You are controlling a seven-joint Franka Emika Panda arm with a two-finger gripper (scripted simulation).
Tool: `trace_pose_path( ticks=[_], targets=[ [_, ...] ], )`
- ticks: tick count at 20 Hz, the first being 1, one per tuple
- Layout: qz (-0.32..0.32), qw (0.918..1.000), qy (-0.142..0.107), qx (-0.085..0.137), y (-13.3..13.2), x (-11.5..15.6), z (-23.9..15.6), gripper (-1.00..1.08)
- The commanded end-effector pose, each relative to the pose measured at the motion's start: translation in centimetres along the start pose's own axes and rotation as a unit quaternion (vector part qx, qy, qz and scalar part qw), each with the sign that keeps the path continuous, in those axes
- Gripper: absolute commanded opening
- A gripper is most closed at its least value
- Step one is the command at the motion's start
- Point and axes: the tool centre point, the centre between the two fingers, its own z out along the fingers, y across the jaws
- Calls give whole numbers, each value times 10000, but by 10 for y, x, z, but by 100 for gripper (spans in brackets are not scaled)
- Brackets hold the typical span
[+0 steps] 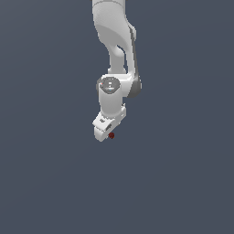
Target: Pick up the object and move it to a goal position.
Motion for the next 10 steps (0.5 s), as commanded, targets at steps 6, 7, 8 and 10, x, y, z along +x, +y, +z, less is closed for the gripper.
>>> trace_pose_path(
  ticks=[6, 7, 8, 10],
  targets=[
    [-560, 9984, 6, 6, -1, -7, 12, 100],
    [-603, 9982, 7, 7, -1, -7, 12, 100],
    [-640, 9979, 8, 8, -1, -8, 13, 100],
    [-694, 9976, 8, 9, -1, -8, 14, 100]
  ],
)
